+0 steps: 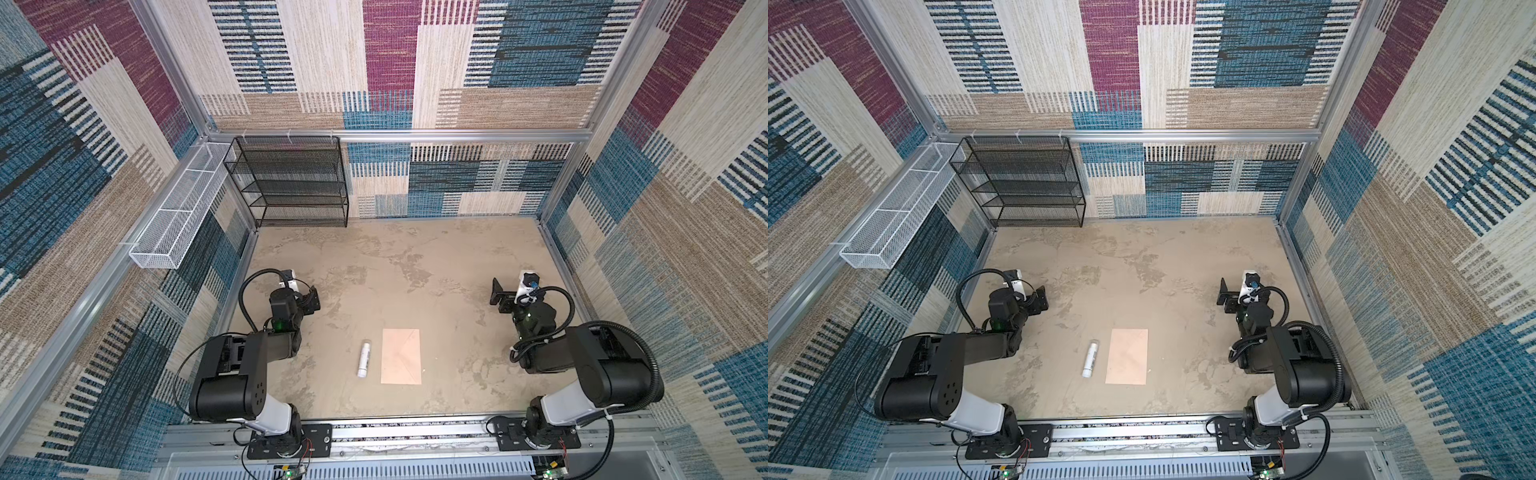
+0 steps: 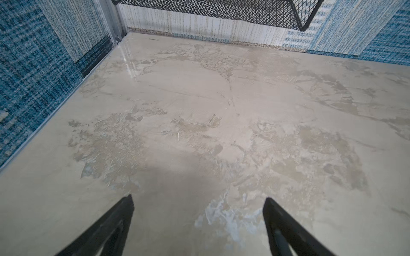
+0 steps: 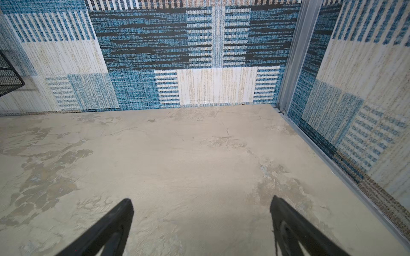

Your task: Place the letter into the envelope and seal it

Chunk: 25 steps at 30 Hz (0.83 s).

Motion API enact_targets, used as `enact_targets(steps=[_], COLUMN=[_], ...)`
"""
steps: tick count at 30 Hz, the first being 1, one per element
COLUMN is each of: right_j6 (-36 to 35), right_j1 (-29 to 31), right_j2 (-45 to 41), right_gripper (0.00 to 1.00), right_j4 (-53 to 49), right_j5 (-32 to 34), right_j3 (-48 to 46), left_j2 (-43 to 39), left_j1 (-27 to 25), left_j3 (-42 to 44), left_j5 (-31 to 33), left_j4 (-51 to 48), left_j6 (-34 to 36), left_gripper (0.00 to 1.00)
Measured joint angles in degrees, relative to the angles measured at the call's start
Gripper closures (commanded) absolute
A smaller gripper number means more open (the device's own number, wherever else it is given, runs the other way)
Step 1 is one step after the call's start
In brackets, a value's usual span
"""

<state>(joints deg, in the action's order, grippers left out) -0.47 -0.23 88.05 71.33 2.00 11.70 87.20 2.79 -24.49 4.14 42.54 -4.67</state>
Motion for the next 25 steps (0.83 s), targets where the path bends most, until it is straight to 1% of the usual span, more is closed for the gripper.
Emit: enact_targets(steps=[25], right_j6=[0.0], right_j1=[0.0], right_j2=[0.2], right_gripper=[0.0], right_j4=[-0.04], right_j5=[-0.07], right_j3=[0.28], left_j2=[-0.13], left_j1=[0.07], left_j3=[-0.04], left_j5=[-0.02], left_j4=[0.09], left_j6=[0.28], left_gripper=[0.0])
